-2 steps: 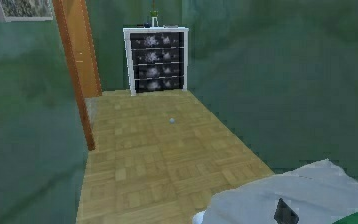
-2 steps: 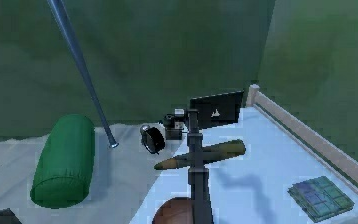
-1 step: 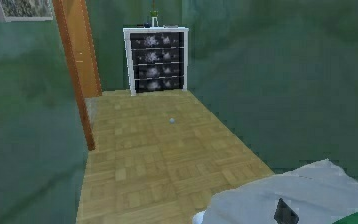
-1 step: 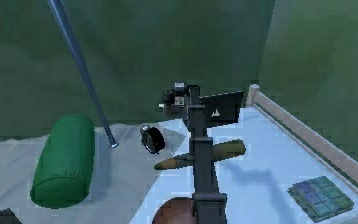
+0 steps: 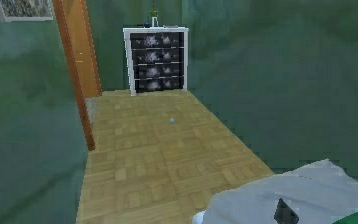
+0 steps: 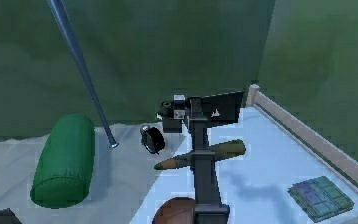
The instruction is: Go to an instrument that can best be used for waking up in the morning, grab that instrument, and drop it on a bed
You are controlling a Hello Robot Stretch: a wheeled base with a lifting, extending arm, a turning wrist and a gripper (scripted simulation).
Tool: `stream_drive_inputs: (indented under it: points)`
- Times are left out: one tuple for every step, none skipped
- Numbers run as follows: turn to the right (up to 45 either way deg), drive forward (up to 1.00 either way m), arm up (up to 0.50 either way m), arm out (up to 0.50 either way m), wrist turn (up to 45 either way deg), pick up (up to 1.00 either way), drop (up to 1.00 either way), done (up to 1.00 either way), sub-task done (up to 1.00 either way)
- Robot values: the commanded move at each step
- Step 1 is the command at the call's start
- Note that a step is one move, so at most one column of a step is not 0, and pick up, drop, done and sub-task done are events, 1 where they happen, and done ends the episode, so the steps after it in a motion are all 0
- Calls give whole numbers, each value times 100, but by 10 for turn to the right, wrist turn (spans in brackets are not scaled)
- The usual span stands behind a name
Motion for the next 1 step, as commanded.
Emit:
stream_drive_inputs:
  points:
    - [0, 0, 0, 0, 0, 0, 0, 100, 0]
